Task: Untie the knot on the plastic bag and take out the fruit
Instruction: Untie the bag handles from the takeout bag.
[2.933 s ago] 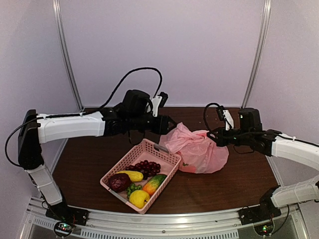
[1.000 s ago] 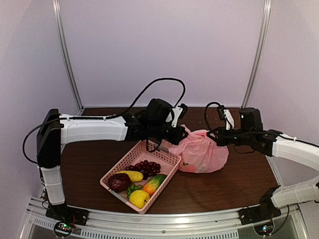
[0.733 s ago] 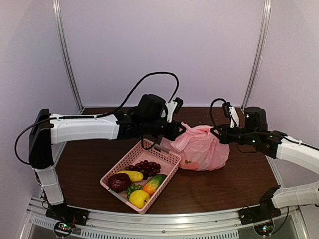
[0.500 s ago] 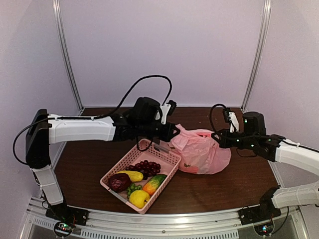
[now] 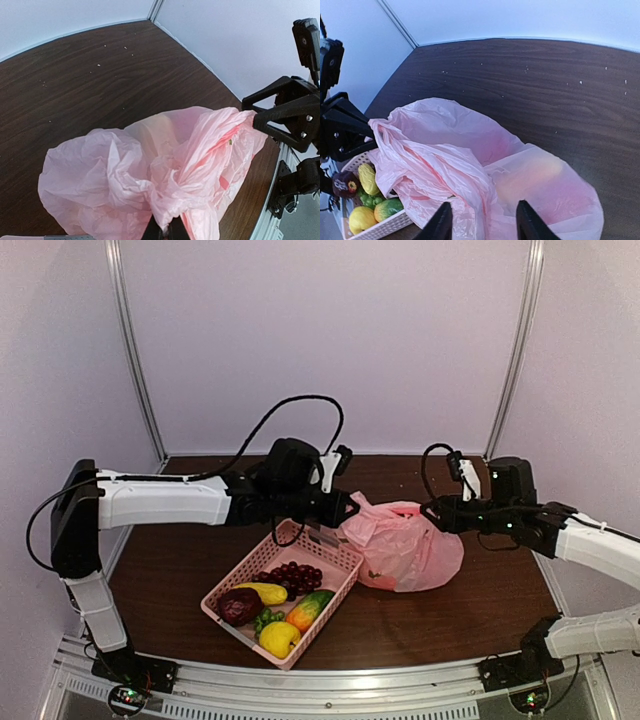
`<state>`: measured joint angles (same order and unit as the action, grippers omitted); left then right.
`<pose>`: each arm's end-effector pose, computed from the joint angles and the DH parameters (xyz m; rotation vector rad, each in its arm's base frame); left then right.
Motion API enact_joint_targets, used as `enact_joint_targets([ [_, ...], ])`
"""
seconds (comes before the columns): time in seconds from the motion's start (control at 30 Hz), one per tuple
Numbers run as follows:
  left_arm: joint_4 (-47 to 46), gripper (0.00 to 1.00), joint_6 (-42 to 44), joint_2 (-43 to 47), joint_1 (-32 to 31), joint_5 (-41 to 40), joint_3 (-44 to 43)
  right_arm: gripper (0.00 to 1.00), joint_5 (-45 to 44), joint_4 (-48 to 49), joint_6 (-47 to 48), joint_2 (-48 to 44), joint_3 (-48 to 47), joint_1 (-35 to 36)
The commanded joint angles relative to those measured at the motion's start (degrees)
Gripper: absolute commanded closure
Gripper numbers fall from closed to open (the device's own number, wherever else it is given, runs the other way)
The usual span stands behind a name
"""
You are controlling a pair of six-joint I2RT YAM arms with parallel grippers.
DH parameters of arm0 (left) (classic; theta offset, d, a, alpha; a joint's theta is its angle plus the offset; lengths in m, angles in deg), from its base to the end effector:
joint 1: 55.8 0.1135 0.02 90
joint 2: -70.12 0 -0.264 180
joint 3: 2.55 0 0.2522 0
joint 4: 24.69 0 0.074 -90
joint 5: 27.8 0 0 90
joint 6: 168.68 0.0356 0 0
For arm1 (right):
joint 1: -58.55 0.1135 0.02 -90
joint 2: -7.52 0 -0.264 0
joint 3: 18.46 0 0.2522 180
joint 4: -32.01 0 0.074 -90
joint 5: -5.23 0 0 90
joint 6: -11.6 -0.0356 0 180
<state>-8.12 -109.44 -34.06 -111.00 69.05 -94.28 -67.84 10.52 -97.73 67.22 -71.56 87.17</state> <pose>0.2400 -0.3527 0.2620 0.5522 2.1763 -0.9990 0.1993 0.1205 0.2616 -0.3624 2.1100 0.8097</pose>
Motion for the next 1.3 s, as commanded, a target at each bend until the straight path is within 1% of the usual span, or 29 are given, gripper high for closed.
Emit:
enact_joint_targets([
  [0.0,-2.37,1.00,0.32,1.61,0.56,1.92,0.71,0.50,2.07,-6.13,3.95,-0.10,-5.24,-0.30],
  [0.07,-2.37,1.00,0.31,1.61,0.53,2.12,0.72,0.44,3.03,-8.04,5.86,0.81,-7.23,-0.32],
  [0.13,-2.36,1.00,0.34,1.61,0.55,2.41,0.72,0.42,3.71,-9.93,7.73,2.41,-9.44,-0.32],
  [0.33,-2.37,1.00,0.35,1.61,0.54,2.50,0.56,0.37,6.41,-14.19,12.48,8.65,-16.10,-0.29],
  [0.43,-2.37,1.00,0.44,1.56,0.61,2.42,0.53,0.37,8.24,-14.78,13.57,11.84,-17.86,-0.25],
  [0.47,-2.37,1.00,0.44,1.61,0.56,2.35,0.46,0.37,8.74,-14.81,13.60,12.59,-18.22,-0.27],
  [0.57,-2.37,1.00,0.40,1.61,0.53,2.29,0.35,0.44,9.57,-13.99,13.51,14.43,-18.63,-0.18],
  [0.7,-2.37,1.00,0.35,1.62,0.53,2.24,0.11,0.49,10.81,-12.09,12.82,15.15,-18.11,-0.22],
  [0.93,-2.37,1.00,0.18,1.61,0.54,2.24,0.02,0.51,11.84,-10.38,12.68,16.59,-17.62,-0.23],
  [1.13,-2.28,1.00,0.01,1.61,0.53,2.11,-0.07,0.57,12.59,-9.51,12.84,18.11,-17.75,-0.23],
  [1.2,-2.28,1.00,-0.06,1.61,0.60,2.07,-0.07,0.62,12.65,-9.27,12.89,18.30,-17.80,-0.24],
  [1.27,-2.20,1.00,-0.09,1.70,0.58,1.96,-0.15,0.73,12.40,-8.94,12.78,18.20,-17.59,-0.21],
])
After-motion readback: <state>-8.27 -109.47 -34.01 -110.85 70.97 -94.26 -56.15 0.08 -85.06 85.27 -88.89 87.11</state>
